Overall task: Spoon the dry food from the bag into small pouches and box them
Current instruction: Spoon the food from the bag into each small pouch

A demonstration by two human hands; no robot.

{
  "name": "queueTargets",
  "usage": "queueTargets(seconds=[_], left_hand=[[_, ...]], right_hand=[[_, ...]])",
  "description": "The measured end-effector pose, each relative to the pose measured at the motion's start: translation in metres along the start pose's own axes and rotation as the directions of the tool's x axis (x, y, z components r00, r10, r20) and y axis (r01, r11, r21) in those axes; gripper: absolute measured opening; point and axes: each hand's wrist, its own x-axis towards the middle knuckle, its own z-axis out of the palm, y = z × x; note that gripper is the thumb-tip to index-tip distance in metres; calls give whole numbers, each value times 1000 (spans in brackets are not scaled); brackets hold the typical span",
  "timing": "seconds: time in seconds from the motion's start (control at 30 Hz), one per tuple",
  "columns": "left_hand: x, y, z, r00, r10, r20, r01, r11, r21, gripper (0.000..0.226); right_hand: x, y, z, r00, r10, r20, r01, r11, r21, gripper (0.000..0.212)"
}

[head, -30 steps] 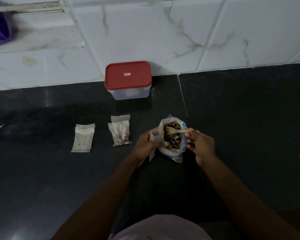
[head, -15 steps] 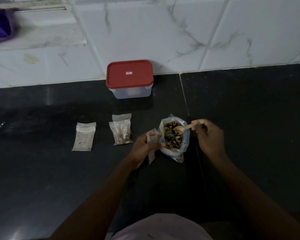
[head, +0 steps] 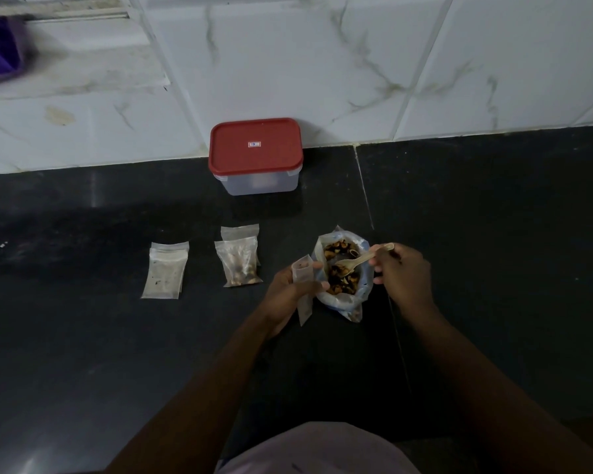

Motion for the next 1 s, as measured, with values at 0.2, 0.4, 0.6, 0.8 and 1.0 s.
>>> queueTargets(seconds=[0.2,0.4,0.6,0.8,1.0], left_hand=[[-2,1,0,1000,16,2,-16,1000,12,41],[-1,0,-10,997,74,-23,-69,983,171,45],[5,-5,-16,983,175,-61,-129,882,454,56],[2,-6,-14,906,417,-70,-280,716,640,63],[2,-4,-16,885,466,12,-346,639,687,50]], right_hand=[[2,-1,3,968,248,46,-251,925,284,18],[3,1,3,941,330,80,-336,867,367,21],[2,-1,-3,942,324,91,-330,839,433,23],[-10,-20,-8,967,209,146,-254,820,514,22],[-29,-35,0,978,78,191,-160,872,463,22]])
